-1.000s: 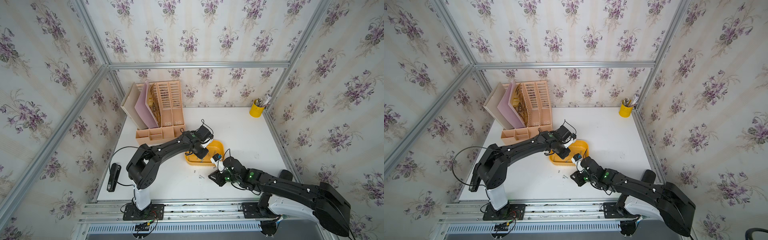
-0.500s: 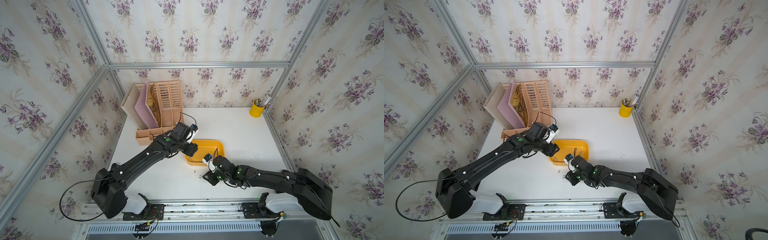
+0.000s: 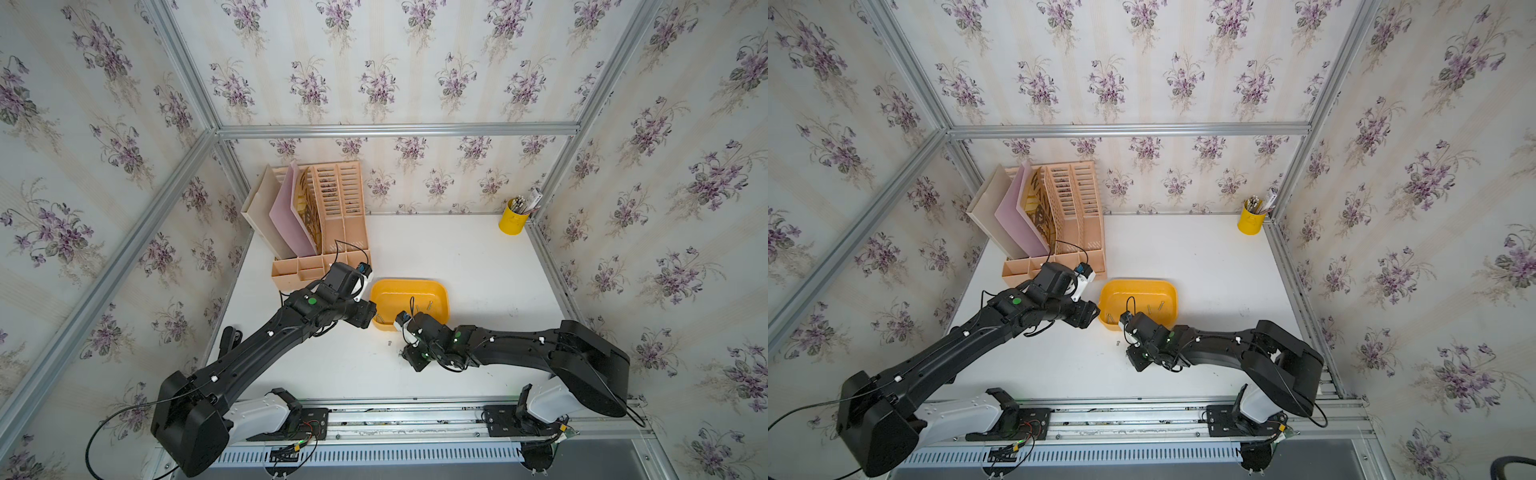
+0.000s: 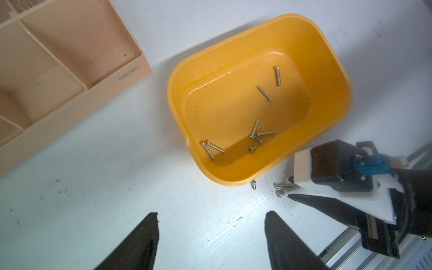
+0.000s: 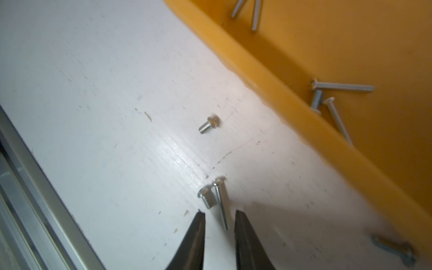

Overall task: Put the screws on the desktop into the storage box
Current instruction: Pick up the screw from the center of the board.

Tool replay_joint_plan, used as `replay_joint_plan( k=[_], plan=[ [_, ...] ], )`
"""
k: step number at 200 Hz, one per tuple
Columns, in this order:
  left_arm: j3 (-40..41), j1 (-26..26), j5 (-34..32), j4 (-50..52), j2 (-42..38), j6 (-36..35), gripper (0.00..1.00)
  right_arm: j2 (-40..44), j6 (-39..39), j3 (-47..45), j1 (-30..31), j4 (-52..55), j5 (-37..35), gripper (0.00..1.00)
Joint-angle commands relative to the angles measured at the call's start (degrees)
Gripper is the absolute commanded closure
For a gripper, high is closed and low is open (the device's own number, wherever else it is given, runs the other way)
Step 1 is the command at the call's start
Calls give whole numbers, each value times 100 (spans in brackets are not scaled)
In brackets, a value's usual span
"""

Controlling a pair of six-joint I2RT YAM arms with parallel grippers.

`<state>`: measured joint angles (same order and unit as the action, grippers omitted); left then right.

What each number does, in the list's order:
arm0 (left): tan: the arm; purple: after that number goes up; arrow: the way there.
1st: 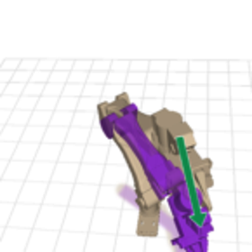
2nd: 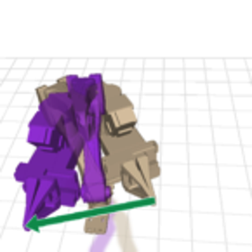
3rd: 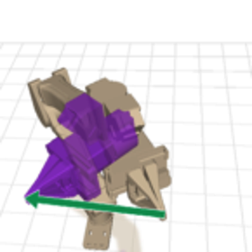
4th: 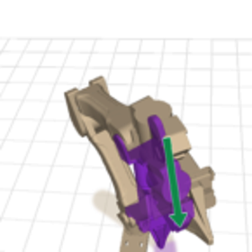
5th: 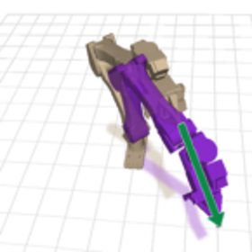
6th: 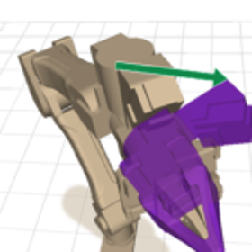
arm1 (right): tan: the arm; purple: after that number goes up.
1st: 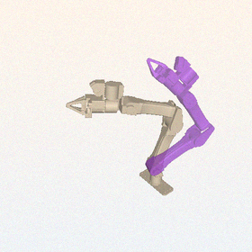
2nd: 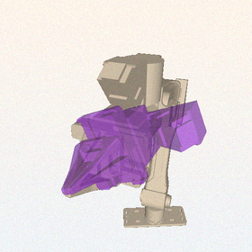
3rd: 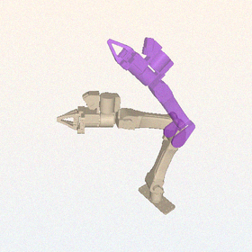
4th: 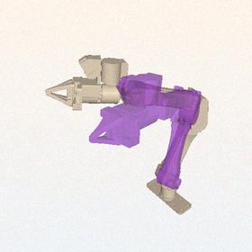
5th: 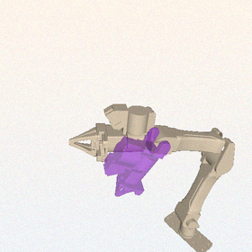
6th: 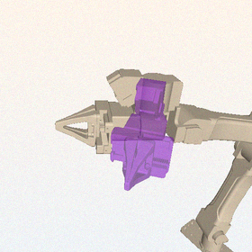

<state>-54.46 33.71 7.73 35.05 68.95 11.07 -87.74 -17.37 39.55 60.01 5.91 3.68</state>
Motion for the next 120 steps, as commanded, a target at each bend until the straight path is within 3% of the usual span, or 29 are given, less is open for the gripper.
replay_joint_plan(
  k=[1, 120],
  plan=[
    [55, -21, 58, -31, -8, 19, 26, -75, 40, 26, 6, 154, -240, 76],
    [302, -76, 221, -132, -133, 36, 25, -285, 235, 281, 108, 608, -540, 80]
  ],
)
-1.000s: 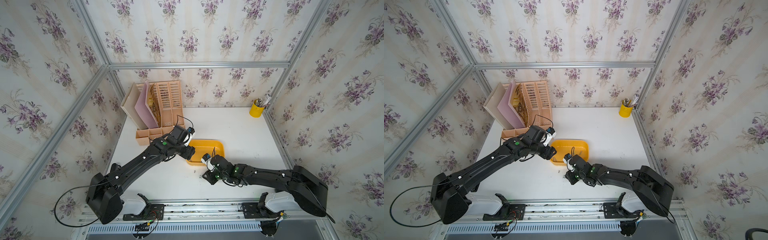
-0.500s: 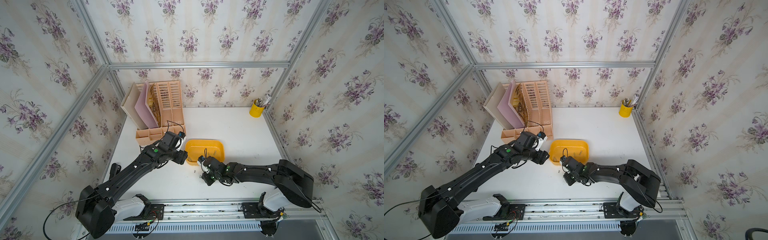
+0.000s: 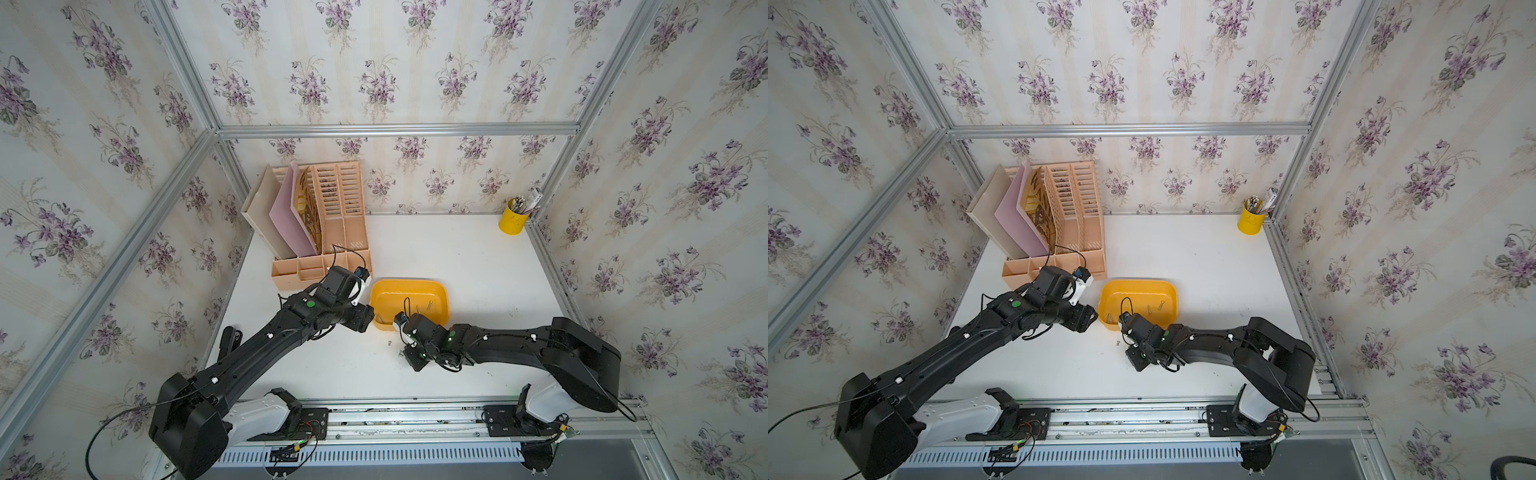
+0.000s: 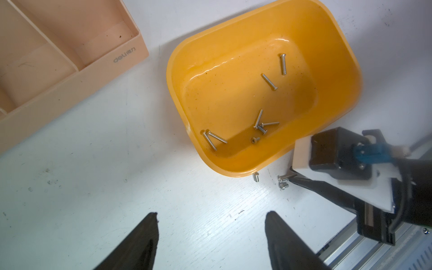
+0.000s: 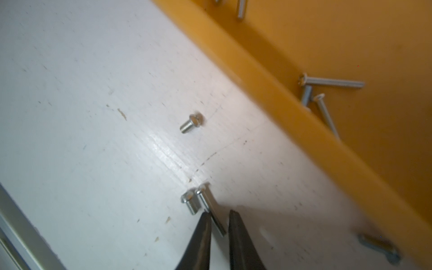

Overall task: Put the screws on the desktop into the storage box
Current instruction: Pick up the screw from the center of the board.

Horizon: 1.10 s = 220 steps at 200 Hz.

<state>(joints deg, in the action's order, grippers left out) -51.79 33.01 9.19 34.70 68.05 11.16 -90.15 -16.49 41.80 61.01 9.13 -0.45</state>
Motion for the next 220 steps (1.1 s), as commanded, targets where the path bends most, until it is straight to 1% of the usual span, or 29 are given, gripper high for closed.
replay_joint_plan(
  k=[1, 42, 89, 117, 125, 139, 147, 179, 220],
  plan=[
    [36, -6, 74, -100, -45, 27, 25, -46, 151, 56, 7, 289, -124, 80],
    [157, -10, 132, -176, -99, 95, 25, -204, 278, 204, 50, 504, -112, 80],
    [309, -14, 203, -249, -204, 162, 25, -569, 141, 525, 75, 1355, -374, 80],
    [328, -14, 162, -231, -240, 171, 24, -696, -22, 541, 77, 1580, -354, 81],
    [329, -15, 153, -212, -240, 172, 24, -697, -58, 527, 75, 1596, -359, 85],
    [345, -21, 144, -213, -266, 184, 24, -693, -87, 479, 77, 1548, -287, 98],
    [347, -23, 144, -222, -276, 179, 24, -697, -106, 487, 75, 1533, -293, 100],
    [347, -32, 205, -210, -249, 212, 24, -309, -147, 534, 72, 1309, -201, 100],
    [345, -36, 318, -183, -266, 238, 24, 214, -85, 974, -64, 1343, 94, 100]
  ],
)
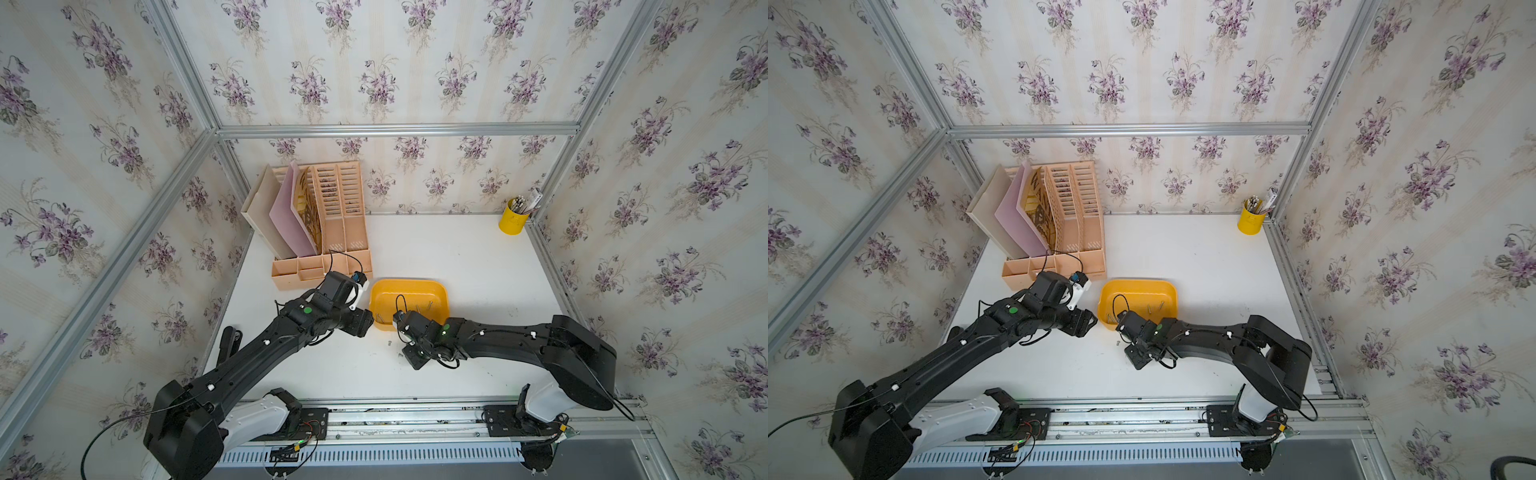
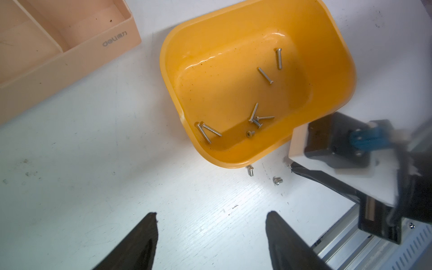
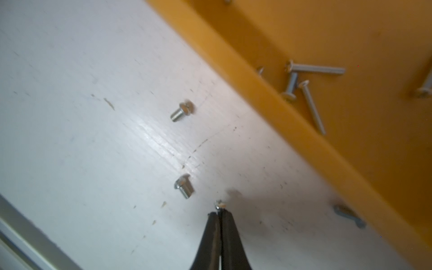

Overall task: Put the screws on the desktop into the storage box
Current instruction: Pick up the screw from the center of the board, then place the screw in the storage box.

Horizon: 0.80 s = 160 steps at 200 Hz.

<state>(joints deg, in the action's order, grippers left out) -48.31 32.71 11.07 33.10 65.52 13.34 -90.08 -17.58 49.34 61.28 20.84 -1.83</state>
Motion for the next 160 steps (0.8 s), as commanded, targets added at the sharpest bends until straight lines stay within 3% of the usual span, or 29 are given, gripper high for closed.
replay_joint_plan(
  k=[1, 50, 85, 103, 127, 160],
  plan=[
    [-2, -8, 136, -19, -13, 15, 24, 218, 30, 231, -94, 177, 238, 100],
    [74, 7, 514, -103, 20, 28, 26, 848, 331, 725, -843, 411, 344, 100],
    [173, 122, 913, -402, 20, 25, 28, 555, 567, 1040, -1742, 204, 687, 100],
    [177, 455, 1079, -489, 108, 16, 28, 189, 628, 1214, -2005, 82, 754, 100],
    [168, 1029, 732, -411, 308, 49, 30, -237, 735, 1360, -2167, -40, 753, 99],
    [529, 1625, 658, -682, 458, 724, 34, -734, 993, 1553, -2204, 149, 272, 97]
  ],
)
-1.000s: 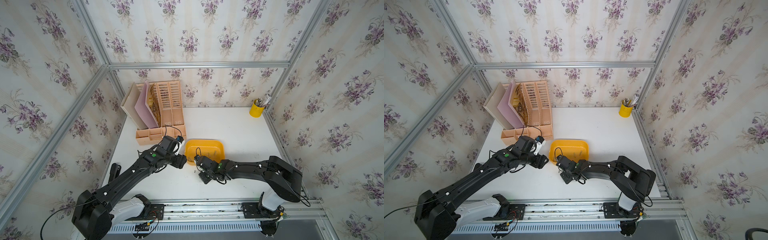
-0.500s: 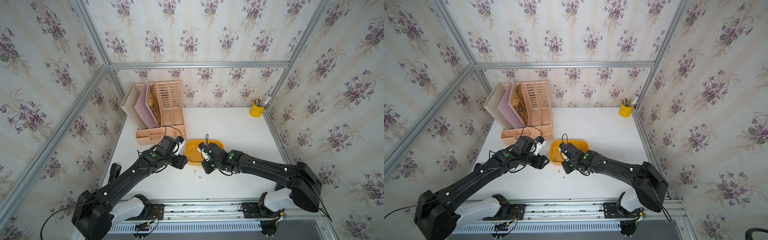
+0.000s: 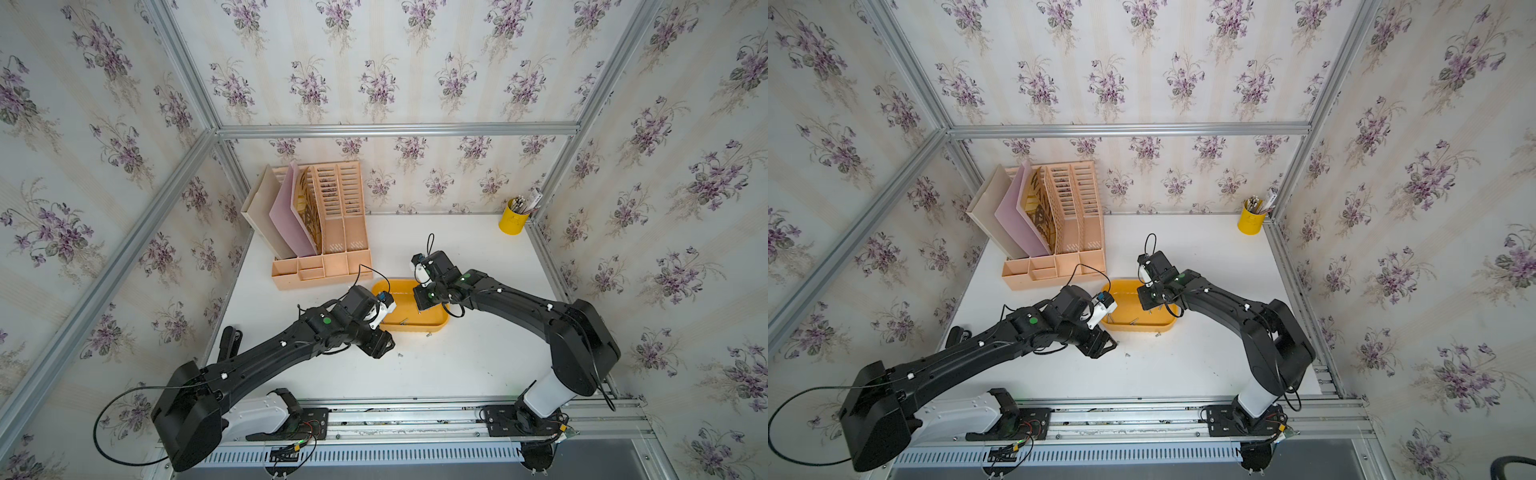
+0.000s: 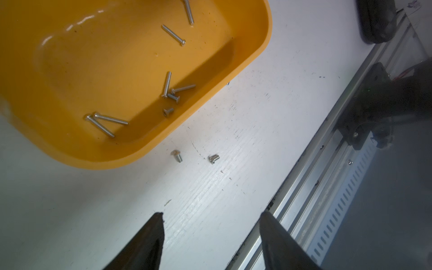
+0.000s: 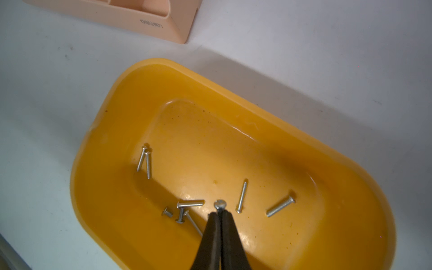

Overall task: Put the screws on the desktop into the storage box
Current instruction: Place the screw in the storage box.

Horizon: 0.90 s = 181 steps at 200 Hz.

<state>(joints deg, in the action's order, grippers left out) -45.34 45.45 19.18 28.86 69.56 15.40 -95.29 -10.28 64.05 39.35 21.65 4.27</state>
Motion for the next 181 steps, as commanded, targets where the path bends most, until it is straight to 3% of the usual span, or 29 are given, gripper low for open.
replay_joint_plan(
  k=[1, 67, 107, 133, 181],
  plan=[
    [247, 377, -166, -280, 56, 531, 34, -225, 268, 77, -14, 63, -343, 97],
    [263, 1532, -1677, -805, 611, 1290, 34, -403, 229, -203, -16, -284, -151, 85],
    [85, 1677, -1677, -1006, 1482, 1220, 35, -279, 229, -349, -24, -372, -124, 82],
    [73, 1677, -1722, -1187, 1616, 1260, 42, -102, 202, -475, -24, -427, -94, 82],
    [-172, 1673, -1941, -984, 1972, 1215, 43, 244, 124, -597, -26, -439, -41, 82]
  ],
)
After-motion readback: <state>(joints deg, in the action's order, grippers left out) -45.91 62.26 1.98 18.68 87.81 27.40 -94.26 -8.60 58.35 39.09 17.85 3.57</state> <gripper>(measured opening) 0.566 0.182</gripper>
